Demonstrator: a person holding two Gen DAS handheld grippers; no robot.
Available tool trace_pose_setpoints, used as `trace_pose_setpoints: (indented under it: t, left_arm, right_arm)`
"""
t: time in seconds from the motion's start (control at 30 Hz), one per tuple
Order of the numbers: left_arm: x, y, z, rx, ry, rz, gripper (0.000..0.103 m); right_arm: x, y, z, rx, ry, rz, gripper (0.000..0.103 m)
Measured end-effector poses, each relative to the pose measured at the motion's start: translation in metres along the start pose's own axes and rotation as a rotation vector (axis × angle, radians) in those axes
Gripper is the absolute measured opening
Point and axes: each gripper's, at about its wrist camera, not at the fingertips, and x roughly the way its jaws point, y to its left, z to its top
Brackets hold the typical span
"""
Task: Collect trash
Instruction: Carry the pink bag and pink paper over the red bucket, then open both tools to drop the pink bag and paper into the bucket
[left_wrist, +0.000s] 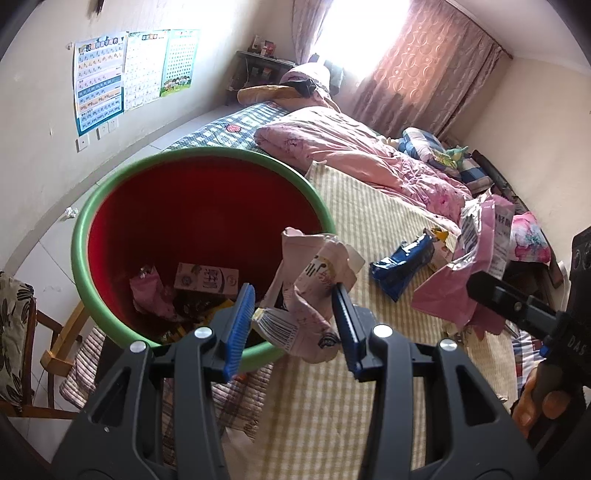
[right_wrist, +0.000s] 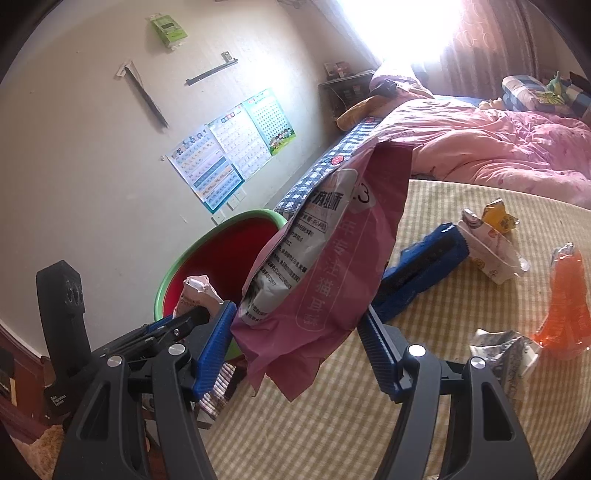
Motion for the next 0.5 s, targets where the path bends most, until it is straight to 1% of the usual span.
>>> trace_pose_setpoints:
  t: [0.5]
  left_arm:
    - [0.007, 0.041, 0.014, -0.021, 0.009, 0.011, 0.042]
  right_arm:
    - [0.029, 0.028, 0.004, -0.006, 0.013, -0.019, 0.065]
